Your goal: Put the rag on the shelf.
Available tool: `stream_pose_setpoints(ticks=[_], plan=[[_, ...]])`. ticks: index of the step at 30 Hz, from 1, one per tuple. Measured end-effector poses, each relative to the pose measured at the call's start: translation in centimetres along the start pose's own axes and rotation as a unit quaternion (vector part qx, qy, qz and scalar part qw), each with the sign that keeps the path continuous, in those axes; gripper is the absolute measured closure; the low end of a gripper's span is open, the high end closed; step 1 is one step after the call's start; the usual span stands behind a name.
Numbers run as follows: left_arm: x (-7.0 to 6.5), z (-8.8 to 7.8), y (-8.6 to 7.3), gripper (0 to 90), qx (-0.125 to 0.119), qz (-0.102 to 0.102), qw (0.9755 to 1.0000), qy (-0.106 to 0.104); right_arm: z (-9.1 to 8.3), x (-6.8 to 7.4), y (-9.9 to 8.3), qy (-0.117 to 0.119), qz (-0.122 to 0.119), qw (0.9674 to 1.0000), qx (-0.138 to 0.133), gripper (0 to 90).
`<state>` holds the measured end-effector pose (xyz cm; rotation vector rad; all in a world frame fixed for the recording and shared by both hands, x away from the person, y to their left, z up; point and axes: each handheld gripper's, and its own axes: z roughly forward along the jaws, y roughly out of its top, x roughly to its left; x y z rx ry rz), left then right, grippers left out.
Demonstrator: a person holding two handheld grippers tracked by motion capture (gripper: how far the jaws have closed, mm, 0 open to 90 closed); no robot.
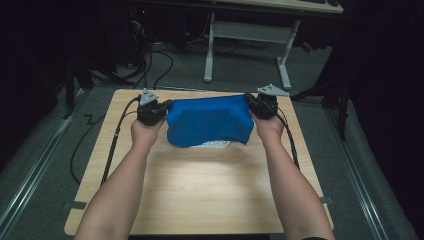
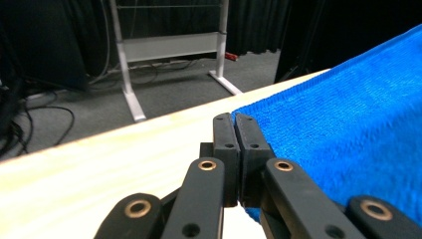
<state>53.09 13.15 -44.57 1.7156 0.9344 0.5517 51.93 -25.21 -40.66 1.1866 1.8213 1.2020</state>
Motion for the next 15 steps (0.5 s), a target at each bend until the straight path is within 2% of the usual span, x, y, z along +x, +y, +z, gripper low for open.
stream_pose_setpoints(ticks=[9, 13, 15], plan=[[-0.7, -0.5, -2.4, 89.0, 0.010, -0.030, 0.9992, -0.024, -0.8, 0.3, -2.5, 0.009, 0.009, 0.9998, 0.014, 88.3], [-0.9, -0.5, -3.2, 88.9, 0.014, -0.034, 0.9990, -0.027, -1.1, 0.4, -3.6, 0.014, 0.021, 0.9995, 0.019, 88.2], [-0.9, -0.5, -3.7, 88.9, 0.016, -0.037, 0.9988, -0.028, -0.9, 0.5, -4.4, 0.016, 0.020, 0.9992, 0.031, 88.2]])
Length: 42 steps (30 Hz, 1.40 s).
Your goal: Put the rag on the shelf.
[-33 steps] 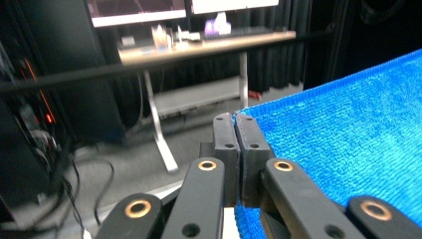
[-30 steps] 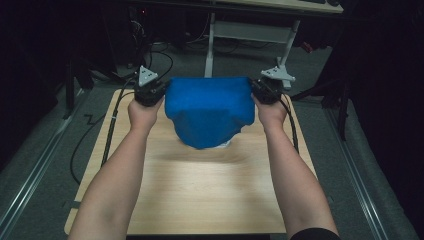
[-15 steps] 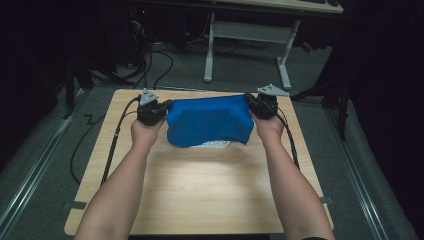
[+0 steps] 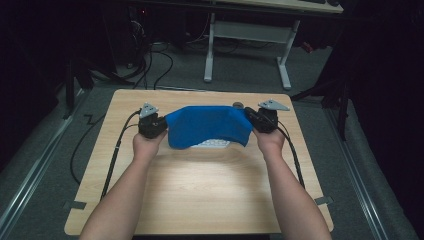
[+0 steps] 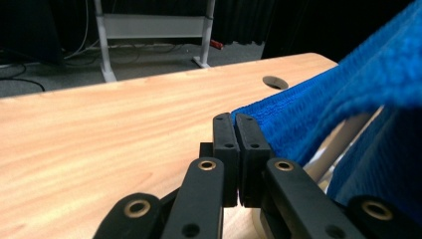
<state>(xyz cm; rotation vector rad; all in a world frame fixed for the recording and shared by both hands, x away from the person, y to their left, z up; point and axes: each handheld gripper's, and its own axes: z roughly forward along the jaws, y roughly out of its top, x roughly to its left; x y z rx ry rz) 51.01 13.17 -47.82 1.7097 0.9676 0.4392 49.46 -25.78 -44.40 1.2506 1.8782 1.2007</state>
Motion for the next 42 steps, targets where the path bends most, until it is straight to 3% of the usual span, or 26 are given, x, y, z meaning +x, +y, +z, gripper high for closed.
stream_pose_setpoints(ticks=[11, 16, 25, 33, 42], plan=[[0.0, 0.5, -1.7, 88.9, 0.015, 0.001, 0.9999, -0.003, 1.0, 0.1, -1.9, 0.004, 0.007, 0.9998, 0.020, 88.2], [0.2, 0.6, -2.5, 88.9, 0.018, -0.010, 0.9998, -0.006, 1.4, 0.4, -2.4, 0.004, 0.002, 0.9997, 0.026, 88.1], [0.5, 0.4, -2.9, 87.9, 0.019, -0.011, 0.9997, -0.003, 2.2, 0.8, -3.4, 0.008, 0.000, 0.9993, 0.036, 87.7], [0.8, -0.5, -1.9, 71.4, 0.007, -0.012, 0.9995, 0.028, 1.1, 0.2, -2.8, -0.009, 0.005, 0.9998, 0.015, 75.9], [0.9, -1.5, -1.1, 63.3, 0.004, 0.000, 0.9991, 0.043, 0.0, -0.3, -1.3, -0.019, -0.009, 0.9998, 0.005, 71.5]])
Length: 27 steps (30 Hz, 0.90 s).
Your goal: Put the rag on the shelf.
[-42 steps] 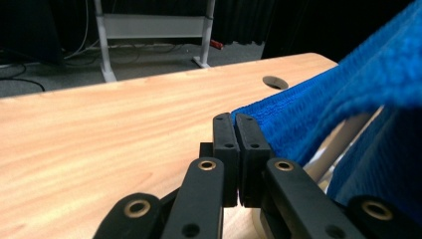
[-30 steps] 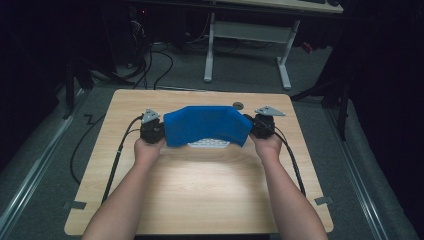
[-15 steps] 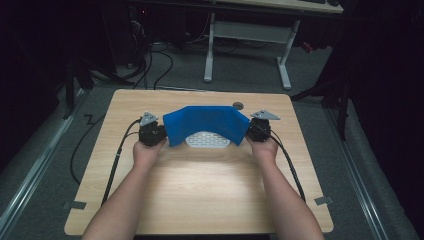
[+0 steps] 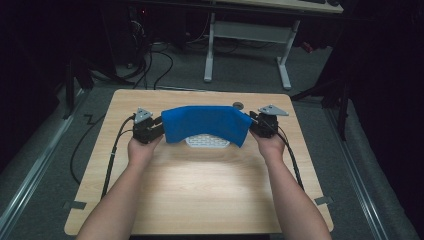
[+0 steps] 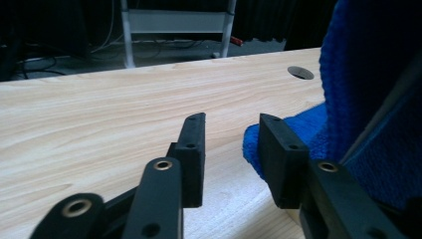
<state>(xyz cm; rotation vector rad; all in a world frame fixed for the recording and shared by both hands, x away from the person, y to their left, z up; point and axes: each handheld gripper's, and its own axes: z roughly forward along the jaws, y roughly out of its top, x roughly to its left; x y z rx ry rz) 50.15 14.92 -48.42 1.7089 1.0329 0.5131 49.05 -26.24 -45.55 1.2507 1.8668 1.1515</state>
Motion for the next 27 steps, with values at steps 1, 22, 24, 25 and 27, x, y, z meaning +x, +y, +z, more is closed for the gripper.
stream_pose_setpoints(ticks=[1, 22, 24, 25, 27], plan=[[0.0, -0.1, 0.1, 62.4, 0.000, 0.001, 1.0000, 0.001, -0.2, 0.0, 0.2, -0.001, -0.002, 1.0000, -0.002, 70.7], [0.9, -1.8, 1.5, 56.3, -0.001, 0.006, 0.9999, 0.014, -1.6, -0.3, 1.9, -0.008, -0.012, 0.9999, -0.008, 63.3], [1.0, -1.9, 1.5, 56.0, 0.000, 0.007, 0.9999, 0.014, -1.7, -0.3, 1.9, -0.008, -0.011, 0.9999, -0.008, 62.7], [0.9, -2.0, 1.5, 55.9, 0.000, 0.008, 0.9999, 0.014, -1.8, -0.4, 1.8, -0.006, -0.011, 0.9999, -0.007, 62.3], [0.9, -2.1, 1.5, 55.6, 0.002, 0.011, 0.9998, 0.014, -2.0, -0.3, 1.6, -0.006, -0.011, 0.9999, -0.008, 61.3]])
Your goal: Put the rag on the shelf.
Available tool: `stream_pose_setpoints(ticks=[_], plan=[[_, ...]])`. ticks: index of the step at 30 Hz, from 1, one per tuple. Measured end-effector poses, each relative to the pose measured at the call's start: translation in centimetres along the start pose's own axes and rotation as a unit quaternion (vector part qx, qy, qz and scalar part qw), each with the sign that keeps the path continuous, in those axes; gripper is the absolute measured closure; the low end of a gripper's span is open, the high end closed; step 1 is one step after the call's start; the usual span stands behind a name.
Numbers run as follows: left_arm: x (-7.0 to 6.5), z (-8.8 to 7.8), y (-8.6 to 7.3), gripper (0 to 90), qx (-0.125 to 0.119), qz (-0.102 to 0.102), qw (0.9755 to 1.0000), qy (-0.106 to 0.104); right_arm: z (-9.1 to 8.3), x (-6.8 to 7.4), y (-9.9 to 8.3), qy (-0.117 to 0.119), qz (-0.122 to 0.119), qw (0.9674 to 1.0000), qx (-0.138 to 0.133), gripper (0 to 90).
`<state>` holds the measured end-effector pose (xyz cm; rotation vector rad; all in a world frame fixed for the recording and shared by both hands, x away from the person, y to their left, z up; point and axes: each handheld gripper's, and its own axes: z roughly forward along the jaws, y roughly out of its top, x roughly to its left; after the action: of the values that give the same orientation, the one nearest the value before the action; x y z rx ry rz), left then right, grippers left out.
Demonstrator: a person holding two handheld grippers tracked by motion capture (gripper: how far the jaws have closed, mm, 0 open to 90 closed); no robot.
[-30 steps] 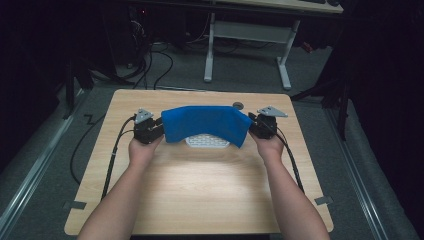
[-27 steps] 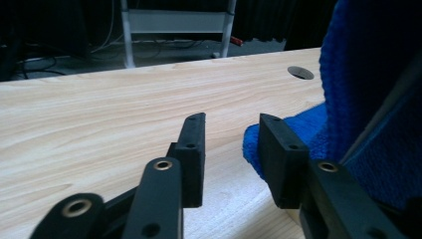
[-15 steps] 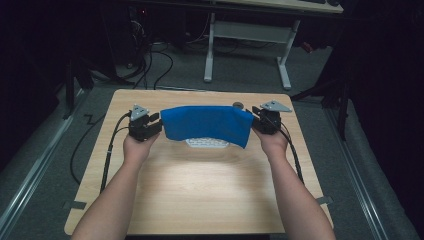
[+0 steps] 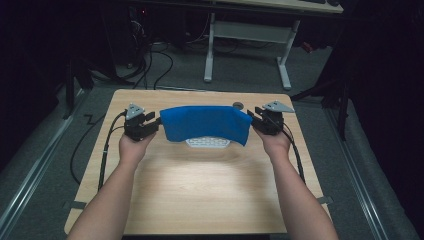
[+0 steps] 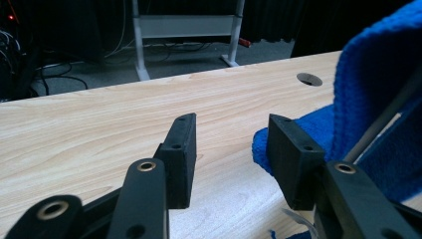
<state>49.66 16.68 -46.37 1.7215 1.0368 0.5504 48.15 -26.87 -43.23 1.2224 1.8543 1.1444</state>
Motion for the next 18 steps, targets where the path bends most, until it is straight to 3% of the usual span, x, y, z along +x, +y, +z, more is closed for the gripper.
stream_pose_setpoints(ticks=[6, 10, 17, 18], plan=[[-0.3, -0.9, 0.0, 54.6, -0.003, 0.006, 1.0000, 0.002, -0.9, -0.1, -0.4, 0.002, -0.004, 1.0000, 0.009, 58.4], [-0.3, -1.8, -0.2, 54.4, -0.001, 0.003, 0.9999, 0.011, -2.0, 0.1, -0.6, -0.001, -0.004, 1.0000, -0.007, 57.9], [-0.1, -3.6, -0.9, 54.1, -0.006, -0.003, 0.9998, 0.019, -3.4, 0.3, -1.0, -0.002, -0.010, 0.9999, 0.004, 55.7], [-0.1, -3.8, -1.1, 54.1, -0.007, -0.002, 0.9998, 0.018, -3.7, 0.4, -1.2, -0.001, -0.012, 0.9999, -0.005, 55.9]])
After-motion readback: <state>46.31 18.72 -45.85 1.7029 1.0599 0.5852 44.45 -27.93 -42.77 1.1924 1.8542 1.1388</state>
